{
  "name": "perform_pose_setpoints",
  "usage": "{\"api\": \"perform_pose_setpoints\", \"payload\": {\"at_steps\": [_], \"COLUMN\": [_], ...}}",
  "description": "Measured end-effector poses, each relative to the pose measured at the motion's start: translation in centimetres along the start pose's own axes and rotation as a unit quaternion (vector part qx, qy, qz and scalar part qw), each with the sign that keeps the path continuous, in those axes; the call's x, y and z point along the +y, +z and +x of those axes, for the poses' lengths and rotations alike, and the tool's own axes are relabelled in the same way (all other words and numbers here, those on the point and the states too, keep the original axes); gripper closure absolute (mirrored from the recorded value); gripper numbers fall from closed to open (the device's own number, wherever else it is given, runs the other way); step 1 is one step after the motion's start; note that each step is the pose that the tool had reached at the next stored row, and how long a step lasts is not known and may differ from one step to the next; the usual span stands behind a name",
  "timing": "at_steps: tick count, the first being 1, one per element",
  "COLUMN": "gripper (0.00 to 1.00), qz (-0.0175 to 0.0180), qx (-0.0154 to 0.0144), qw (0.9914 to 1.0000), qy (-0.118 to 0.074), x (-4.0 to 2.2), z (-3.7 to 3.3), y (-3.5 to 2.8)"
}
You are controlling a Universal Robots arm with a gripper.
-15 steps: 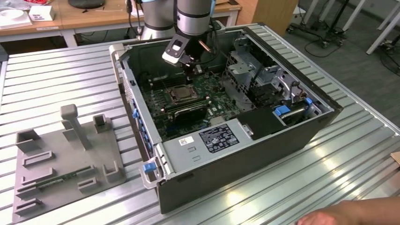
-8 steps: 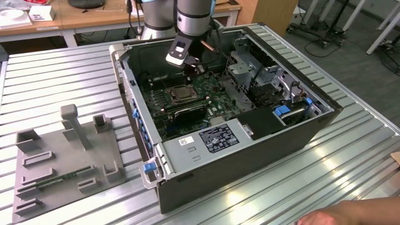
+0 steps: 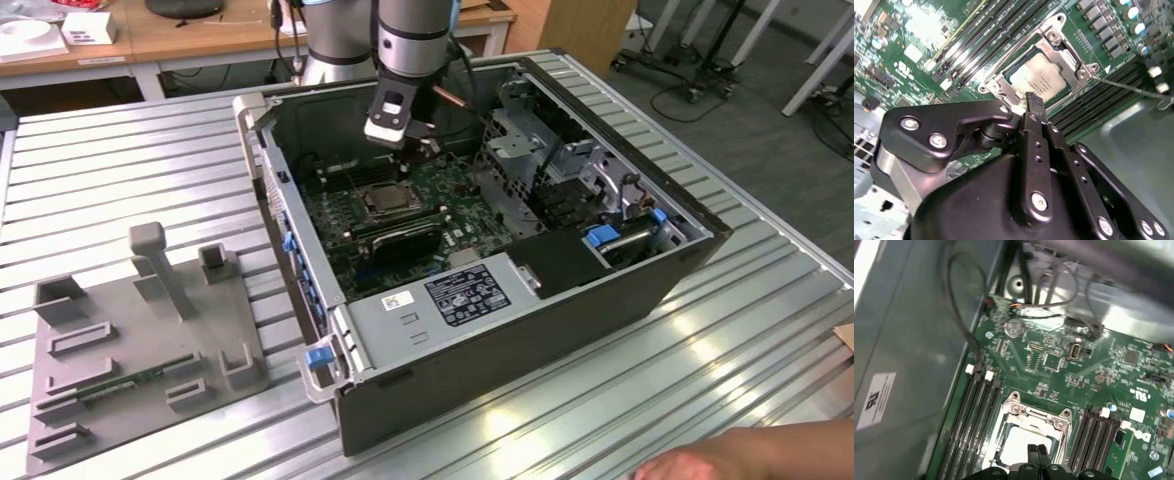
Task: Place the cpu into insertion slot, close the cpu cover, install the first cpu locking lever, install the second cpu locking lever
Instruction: 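Close the cpu cover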
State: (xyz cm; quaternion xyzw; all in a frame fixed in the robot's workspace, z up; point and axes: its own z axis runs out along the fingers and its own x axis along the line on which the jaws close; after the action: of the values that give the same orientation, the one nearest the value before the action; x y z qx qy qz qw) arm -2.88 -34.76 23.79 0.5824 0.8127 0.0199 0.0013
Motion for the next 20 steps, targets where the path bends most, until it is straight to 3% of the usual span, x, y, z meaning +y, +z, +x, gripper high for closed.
{"api": "perform_pose_setpoints", "payload": {"at_steps": [5, 8, 10, 15, 20], "gripper": [0.90, 0.90, 0.90, 0.90, 0.90], "qz": [0.0009, 0.0015, 0.0019, 0.0028, 0.0038], "qx": [0.0015, 0.0025, 0.0031, 0.0046, 0.0061], "qw": [0.99899, 0.99739, 0.99589, 0.99081, 0.98357], "qy": [-0.045, -0.072, -0.091, -0.135, -0.180], "x": [0.00, 0.00, 0.00, -0.01, -0.01], "z": [0.00, 0.00, 0.00, 0.00, -0.01], "y": [0.05, 0.10, 0.13, 0.21, 0.30]}}
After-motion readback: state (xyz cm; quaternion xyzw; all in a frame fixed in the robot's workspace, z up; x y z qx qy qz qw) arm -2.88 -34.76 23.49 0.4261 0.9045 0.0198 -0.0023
